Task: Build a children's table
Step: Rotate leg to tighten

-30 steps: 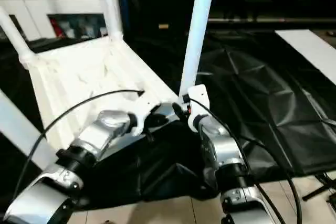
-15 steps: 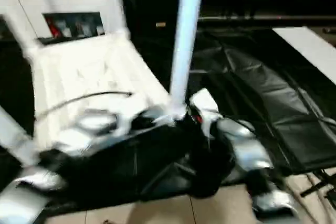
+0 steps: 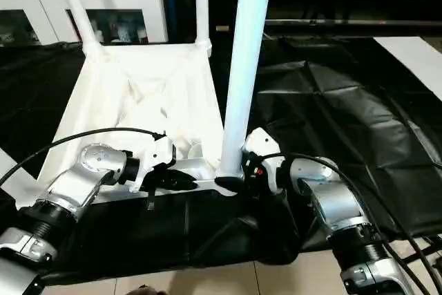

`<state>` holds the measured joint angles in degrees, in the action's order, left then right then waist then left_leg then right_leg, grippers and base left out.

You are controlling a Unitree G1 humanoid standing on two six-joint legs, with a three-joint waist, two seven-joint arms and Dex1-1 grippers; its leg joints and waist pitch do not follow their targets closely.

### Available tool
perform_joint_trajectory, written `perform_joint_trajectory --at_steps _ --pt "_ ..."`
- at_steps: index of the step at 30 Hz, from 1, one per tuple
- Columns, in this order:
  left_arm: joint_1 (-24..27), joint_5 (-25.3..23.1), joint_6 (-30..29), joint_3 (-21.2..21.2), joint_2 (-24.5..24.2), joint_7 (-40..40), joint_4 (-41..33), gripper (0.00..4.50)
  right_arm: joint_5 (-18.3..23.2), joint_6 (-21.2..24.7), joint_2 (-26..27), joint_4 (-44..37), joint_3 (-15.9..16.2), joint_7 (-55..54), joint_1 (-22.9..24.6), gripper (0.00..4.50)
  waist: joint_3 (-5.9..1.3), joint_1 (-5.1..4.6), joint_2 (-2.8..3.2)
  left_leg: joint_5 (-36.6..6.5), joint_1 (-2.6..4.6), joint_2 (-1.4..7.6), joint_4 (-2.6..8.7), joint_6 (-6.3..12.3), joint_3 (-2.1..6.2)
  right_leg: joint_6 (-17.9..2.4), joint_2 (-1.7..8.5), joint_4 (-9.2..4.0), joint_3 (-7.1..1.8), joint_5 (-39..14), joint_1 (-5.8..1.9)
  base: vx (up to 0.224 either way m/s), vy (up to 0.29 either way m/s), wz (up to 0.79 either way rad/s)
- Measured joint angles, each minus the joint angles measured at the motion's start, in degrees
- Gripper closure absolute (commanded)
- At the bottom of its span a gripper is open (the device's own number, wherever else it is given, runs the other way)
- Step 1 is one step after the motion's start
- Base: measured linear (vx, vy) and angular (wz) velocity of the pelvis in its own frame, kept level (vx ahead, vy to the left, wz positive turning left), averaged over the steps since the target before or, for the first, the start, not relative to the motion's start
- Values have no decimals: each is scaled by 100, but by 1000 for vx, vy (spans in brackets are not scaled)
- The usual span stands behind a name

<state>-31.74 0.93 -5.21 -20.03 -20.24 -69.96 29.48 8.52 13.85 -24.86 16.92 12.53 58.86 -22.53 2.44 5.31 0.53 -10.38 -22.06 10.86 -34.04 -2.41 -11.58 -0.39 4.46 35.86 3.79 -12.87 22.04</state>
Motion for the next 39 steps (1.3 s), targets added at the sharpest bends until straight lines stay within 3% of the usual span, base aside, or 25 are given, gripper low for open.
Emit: perform_joint_trajectory --at_steps 7,17,22,27,32,35,37,39 --pt "46 -1 -62 9 -36 -1 -121 450 29 -16 -13 0 35 81 -1 172 11 -11 -19 0 1 0 0 0 0 0 0 1 0 0 0 0 0 0" --pt "77 -1 -117 18 -62 -20 -174 450 63 2 43 32 1 71 14 182 12 -20 -21 0 4 0 0 0 0 0 -1 4 0 0 0 0 0 0" --pt "-121 -194 -338 177 306 750 192 450 57 40 779 555 -491 -1305 -32 183 1 -120 -41 6 39 -1 -6 -10 1 -14 -2 20 -8 12 -13 0 0 0" --pt "-599 -393 -727 291 1060 2127 890 450 -38 52 1611 1239 -1051 -3282 -382 183 9 -188 -56 7 90 -3 3 -17 2 18 -2 18 -11 -7 -51 0 0 0" --pt "-923 -548 -852 312 1565 2997 1392 450 -394 115 1840 1525 -1116 -4187 -675 183 7 -148 -54 7 96 -11 8 -16 2 20 0 7 -15 -6 -72 0 0 0" --pt "-934 -597 -816 312 1613 3033 1421 450 -449 -20 1838 1590 -1123 -4213 -676 183 3 -133 -49 7 102 -11 15 -16 3 -5 0 -10 -15 10 -87 0 0 0" --pt "-935 -625 -782 311 1617 3033 1427 450 -455 -79 1838 1614 -1125 -4212 -676 127 2 -132 -47 7 101 -12 18 -15 2 -6 -1 -13 -15 11 -89 0 0 0" --pt "-947 -658 -696 309 1607 3076 1472 450 -441 -152 1854 1666 -1130 -4176 -684 111 3 -142 -48 7 103 -11 23 -16 2 -6 -1 -14 -13 11 -89 0 0 0"
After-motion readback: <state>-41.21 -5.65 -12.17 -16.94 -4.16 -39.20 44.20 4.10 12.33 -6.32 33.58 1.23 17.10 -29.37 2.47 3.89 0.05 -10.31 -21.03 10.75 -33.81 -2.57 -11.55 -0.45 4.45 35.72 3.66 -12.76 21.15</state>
